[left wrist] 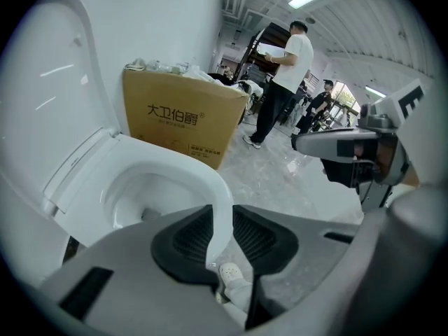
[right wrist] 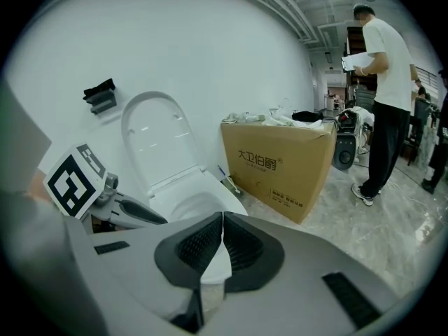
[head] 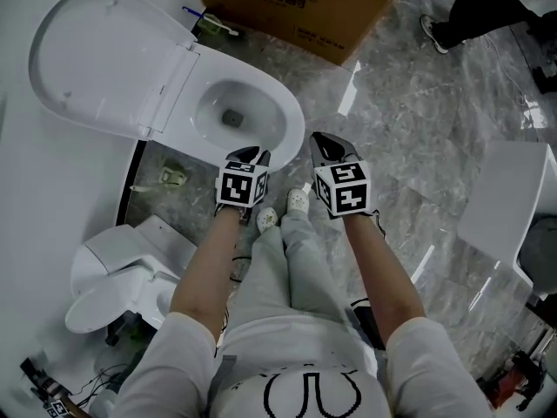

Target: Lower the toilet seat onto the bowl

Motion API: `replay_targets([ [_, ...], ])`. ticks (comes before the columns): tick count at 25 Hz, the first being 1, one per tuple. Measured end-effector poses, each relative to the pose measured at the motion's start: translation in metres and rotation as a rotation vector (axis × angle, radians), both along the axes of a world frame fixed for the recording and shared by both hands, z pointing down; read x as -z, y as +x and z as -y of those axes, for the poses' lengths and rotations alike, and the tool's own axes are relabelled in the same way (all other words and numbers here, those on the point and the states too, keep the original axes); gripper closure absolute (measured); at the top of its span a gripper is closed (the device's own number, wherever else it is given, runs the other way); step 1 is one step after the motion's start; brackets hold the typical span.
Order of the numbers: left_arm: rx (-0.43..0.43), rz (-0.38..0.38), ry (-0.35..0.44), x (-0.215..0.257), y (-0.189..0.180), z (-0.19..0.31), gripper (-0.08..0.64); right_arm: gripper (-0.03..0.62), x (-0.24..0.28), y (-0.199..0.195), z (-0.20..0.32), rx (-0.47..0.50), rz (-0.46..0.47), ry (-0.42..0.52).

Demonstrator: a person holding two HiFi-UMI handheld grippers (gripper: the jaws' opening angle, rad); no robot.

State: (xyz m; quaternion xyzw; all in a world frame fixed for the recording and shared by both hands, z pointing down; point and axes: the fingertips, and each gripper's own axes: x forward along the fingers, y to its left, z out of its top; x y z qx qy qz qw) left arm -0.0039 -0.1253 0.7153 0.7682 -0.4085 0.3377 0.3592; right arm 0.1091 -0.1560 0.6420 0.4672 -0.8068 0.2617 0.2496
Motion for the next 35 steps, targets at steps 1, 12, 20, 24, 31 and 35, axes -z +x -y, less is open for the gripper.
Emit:
replay_targets([
  [1, 0.004, -0.004, 0.005, 0.006, 0.000, 0.000, 0.471, 0.563, 0.005, 0.000, -0.001, 0.001, -0.001, 0.002],
  [12, -0.028, 0.000, 0.074, 0.071, 0.001, 0.004, 0.471, 0.563, 0.062, 0.003, -0.012, 0.009, -0.009, 0.033],
  [20, -0.047, 0.004, 0.133, 0.120, 0.001, 0.004, 0.471, 0.563, 0.108, 0.002, -0.015, 0.010, 0.008, 0.070],
  [24, -0.091, 0.017, 0.162, 0.139, -0.002, 0.002, 0.471, 0.563, 0.129, -0.003, -0.017, 0.049, -0.006, 0.094],
  [31, -0.071, 0.002, 0.246, 0.179, -0.014, 0.005, 0.471, 0.563, 0.158, -0.002, -0.020, 0.072, -0.018, 0.148],
  [35, -0.065, 0.002, 0.292, 0.203, -0.022, 0.007, 0.471, 0.563, 0.180, -0.007, -0.018, 0.080, -0.015, 0.186],
])
